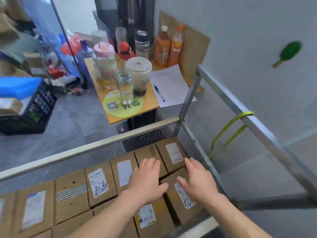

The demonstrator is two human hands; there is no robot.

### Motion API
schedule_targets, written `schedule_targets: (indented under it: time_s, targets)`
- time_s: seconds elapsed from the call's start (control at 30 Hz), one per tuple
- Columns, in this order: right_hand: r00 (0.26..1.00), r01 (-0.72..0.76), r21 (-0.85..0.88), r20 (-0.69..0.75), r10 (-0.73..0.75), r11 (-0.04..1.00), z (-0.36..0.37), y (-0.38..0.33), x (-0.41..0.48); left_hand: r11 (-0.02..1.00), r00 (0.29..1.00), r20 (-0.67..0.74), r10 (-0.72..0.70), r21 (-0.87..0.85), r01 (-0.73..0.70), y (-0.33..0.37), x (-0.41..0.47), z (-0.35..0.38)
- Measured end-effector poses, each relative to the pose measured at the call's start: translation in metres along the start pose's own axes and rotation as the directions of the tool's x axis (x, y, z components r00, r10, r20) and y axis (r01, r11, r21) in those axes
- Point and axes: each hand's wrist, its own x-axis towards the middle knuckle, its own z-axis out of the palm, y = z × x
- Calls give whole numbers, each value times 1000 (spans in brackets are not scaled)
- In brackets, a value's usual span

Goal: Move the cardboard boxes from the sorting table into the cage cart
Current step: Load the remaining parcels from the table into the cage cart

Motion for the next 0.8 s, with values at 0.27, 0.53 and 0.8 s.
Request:
schedule_targets:
  time_s: [0.27,0.53,0.8]
  targets:
    - [985,47,-29,-167,-51,998,-57,-21,-56,983,982,-164,98,169,-70,22,-46,-72]
    - [945,65,-53,-316,-78,997,-102,-11,-132,951,953,-236,191,283,-121,75,-106,-97]
    - [901,-13,-34,-433,-3,999,-136,31,-215,898,881,-294,370,356,-259,147,-150,-103]
